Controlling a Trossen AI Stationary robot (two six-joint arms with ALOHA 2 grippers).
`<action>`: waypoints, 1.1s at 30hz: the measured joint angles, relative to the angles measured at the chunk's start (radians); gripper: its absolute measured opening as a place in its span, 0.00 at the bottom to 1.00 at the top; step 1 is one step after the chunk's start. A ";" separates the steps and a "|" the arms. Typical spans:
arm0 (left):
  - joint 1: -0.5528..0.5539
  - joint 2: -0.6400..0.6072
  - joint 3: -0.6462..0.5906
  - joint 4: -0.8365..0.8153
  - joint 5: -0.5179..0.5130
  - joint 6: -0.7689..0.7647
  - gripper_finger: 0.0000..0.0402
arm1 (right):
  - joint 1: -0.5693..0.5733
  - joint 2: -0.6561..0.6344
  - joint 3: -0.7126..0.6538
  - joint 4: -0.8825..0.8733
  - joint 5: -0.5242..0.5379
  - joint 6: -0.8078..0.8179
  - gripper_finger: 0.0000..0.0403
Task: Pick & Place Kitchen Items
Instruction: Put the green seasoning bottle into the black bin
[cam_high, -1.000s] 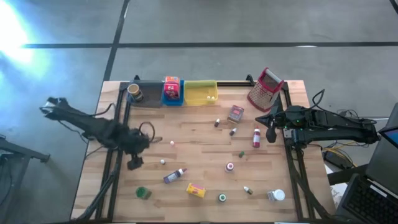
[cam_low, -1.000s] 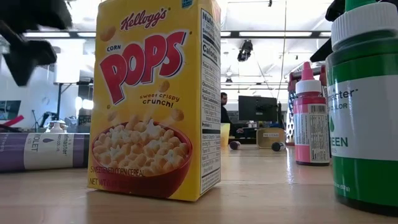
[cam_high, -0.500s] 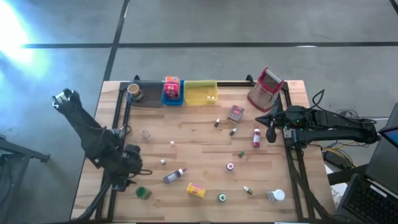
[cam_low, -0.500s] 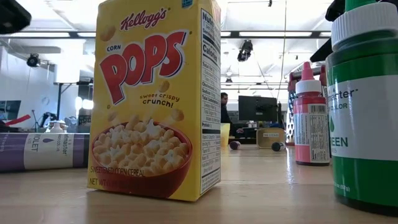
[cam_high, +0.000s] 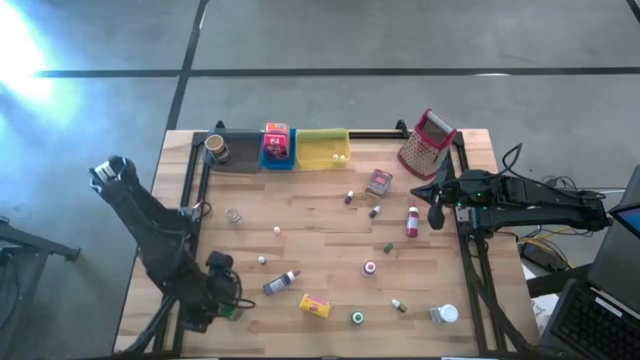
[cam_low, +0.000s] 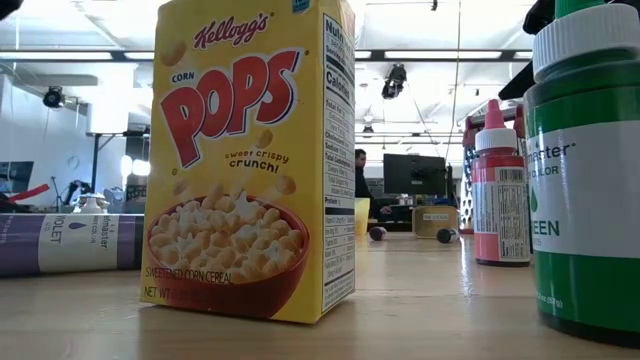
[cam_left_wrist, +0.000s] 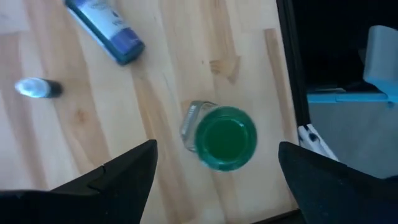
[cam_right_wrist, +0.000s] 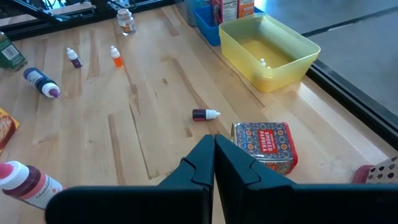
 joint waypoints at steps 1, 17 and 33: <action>0.000 0.019 0.009 -0.001 0.009 -0.002 0.84 | 0.000 0.000 0.000 0.000 0.000 0.000 0.02; -0.003 0.201 0.036 -0.080 0.019 0.045 0.84 | 0.000 0.000 0.000 0.000 0.000 0.000 0.02; -0.003 0.215 0.035 -0.043 -0.019 0.170 0.82 | 0.000 0.000 0.000 0.000 0.000 0.000 0.02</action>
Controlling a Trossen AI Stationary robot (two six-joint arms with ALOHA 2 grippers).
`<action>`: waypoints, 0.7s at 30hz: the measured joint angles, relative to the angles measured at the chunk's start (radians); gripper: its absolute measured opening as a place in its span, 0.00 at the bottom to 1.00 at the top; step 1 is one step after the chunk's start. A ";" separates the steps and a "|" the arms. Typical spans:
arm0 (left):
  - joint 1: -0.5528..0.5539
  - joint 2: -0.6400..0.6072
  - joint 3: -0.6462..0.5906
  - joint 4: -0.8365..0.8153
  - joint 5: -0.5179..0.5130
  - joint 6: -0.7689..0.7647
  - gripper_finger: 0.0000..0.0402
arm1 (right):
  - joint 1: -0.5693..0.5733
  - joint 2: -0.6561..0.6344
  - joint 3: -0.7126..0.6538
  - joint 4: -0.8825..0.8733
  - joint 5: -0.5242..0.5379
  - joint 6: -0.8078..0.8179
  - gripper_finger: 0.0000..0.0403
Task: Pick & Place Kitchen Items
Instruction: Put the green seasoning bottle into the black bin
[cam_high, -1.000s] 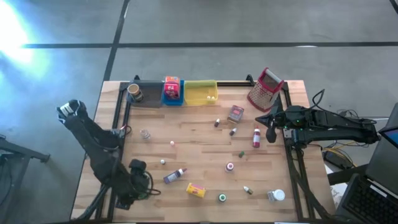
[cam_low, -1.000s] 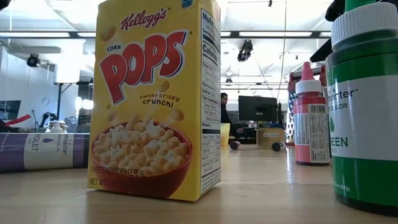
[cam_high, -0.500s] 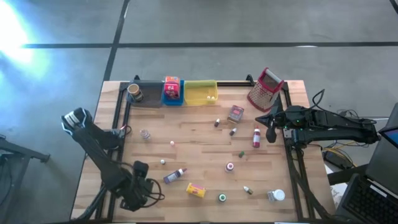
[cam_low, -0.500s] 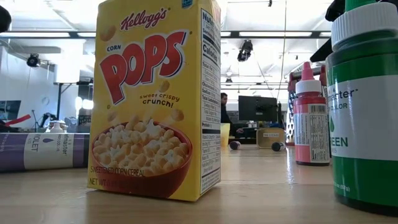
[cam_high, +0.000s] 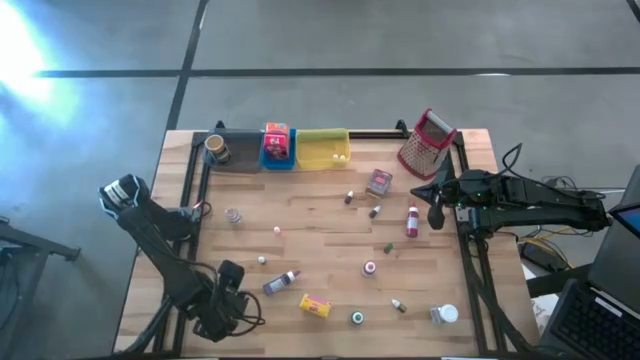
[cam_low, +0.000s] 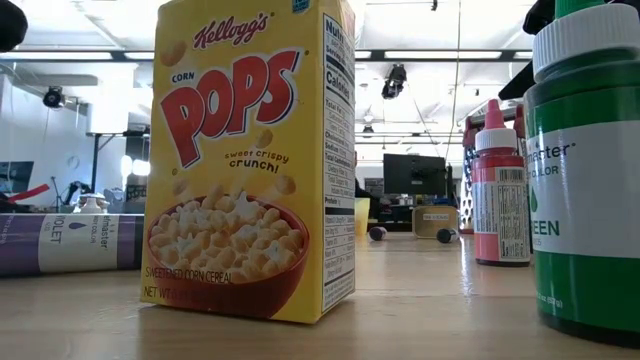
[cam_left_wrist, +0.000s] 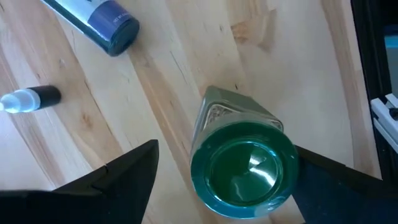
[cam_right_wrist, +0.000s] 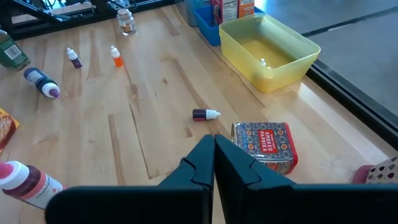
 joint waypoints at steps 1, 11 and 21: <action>0.000 0.000 0.000 0.000 0.000 0.004 0.81 | 0.000 0.000 0.000 0.000 0.000 0.000 0.02; 0.001 0.000 -0.001 0.002 -0.003 0.050 0.61 | 0.000 0.000 0.000 0.000 0.000 0.000 0.02; 0.024 0.000 0.000 0.002 -0.019 0.089 0.53 | 0.000 0.000 0.000 0.000 0.000 0.000 0.02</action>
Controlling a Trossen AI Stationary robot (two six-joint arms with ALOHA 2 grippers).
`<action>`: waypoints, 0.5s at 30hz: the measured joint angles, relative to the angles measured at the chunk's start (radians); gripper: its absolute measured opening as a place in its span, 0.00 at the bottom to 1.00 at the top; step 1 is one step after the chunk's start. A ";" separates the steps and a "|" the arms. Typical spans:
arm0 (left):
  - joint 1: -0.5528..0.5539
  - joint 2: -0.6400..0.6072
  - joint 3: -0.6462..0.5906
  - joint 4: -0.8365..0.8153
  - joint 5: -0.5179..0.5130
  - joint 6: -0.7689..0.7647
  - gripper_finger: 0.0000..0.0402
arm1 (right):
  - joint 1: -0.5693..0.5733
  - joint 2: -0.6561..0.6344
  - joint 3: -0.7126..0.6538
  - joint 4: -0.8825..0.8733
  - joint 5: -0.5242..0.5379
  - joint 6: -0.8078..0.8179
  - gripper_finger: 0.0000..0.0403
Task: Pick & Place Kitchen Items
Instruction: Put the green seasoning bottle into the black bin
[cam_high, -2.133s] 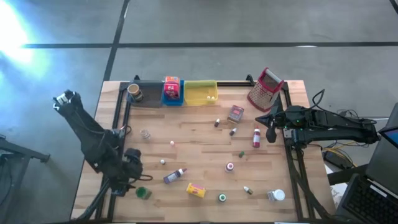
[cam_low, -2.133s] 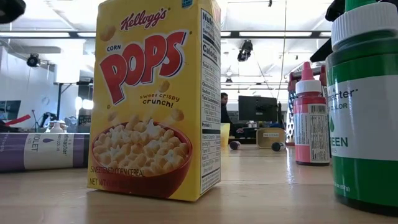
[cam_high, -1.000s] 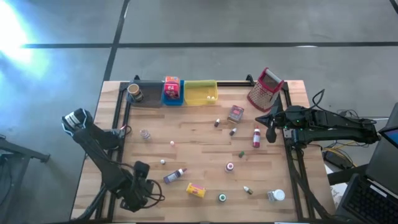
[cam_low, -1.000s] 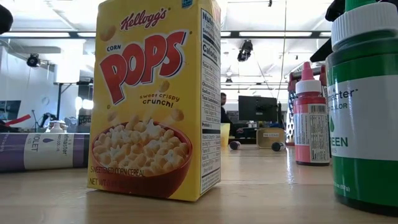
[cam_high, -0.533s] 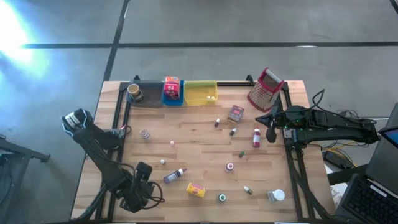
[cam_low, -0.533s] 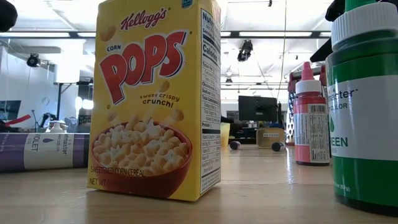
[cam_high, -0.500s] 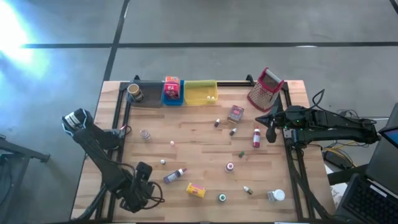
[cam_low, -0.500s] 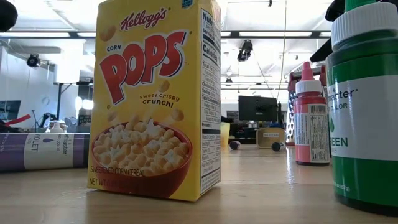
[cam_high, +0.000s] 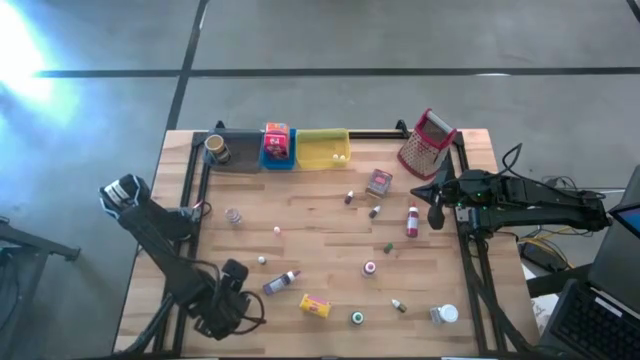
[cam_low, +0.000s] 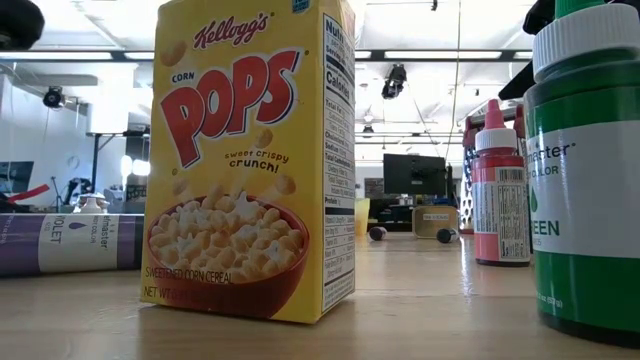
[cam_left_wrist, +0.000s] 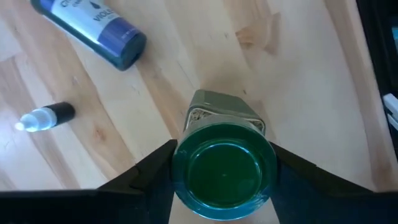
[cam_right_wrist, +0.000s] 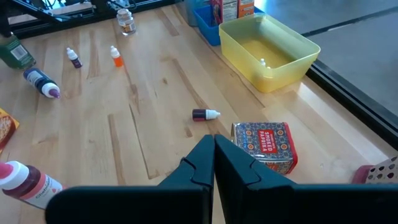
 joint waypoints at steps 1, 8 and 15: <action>0.003 -0.002 0.000 -0.003 -0.003 0.000 0.53 | 0.000 0.000 0.000 0.000 0.000 0.000 0.02; 0.015 -0.071 0.035 -0.068 -0.043 -0.001 0.53 | 0.000 0.000 0.000 0.000 0.000 0.000 0.02; 0.038 -0.208 0.116 -0.223 -0.343 -0.010 0.53 | 0.000 0.000 0.000 0.000 0.000 0.000 0.02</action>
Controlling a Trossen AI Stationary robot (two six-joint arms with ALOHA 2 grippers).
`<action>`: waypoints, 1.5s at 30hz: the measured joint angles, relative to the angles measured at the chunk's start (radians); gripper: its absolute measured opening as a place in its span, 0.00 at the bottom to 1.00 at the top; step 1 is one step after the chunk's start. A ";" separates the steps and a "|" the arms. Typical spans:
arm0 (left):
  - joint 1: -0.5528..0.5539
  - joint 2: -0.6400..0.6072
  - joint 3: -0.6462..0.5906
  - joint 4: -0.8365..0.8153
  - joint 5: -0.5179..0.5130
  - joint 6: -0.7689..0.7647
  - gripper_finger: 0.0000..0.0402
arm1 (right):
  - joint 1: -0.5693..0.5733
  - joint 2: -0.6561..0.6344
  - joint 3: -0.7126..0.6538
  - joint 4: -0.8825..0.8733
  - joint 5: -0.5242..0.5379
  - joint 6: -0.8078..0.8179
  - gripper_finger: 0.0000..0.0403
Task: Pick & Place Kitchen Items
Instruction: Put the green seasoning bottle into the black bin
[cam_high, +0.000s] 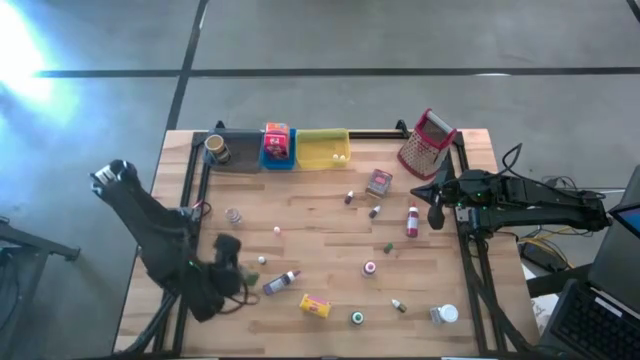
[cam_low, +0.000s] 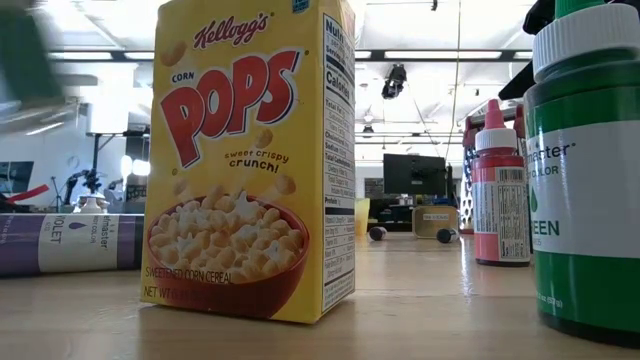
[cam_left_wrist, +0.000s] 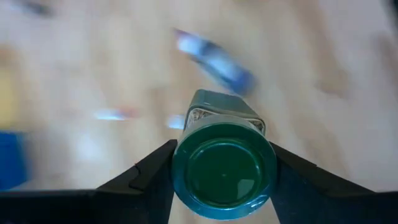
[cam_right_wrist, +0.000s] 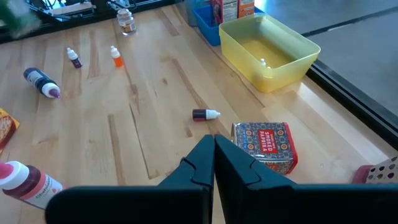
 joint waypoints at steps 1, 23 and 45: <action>0.010 -0.021 0.010 -0.024 -0.053 -0.013 0.54 | 0.000 0.000 0.000 0.000 0.000 0.000 0.02; 1.057 -0.212 0.049 -0.220 0.103 0.374 0.53 | 0.000 -0.001 0.000 0.000 0.000 0.000 0.02; 1.577 -0.030 0.040 -0.234 0.213 0.361 0.53 | 0.000 0.000 0.000 0.000 0.000 0.000 0.02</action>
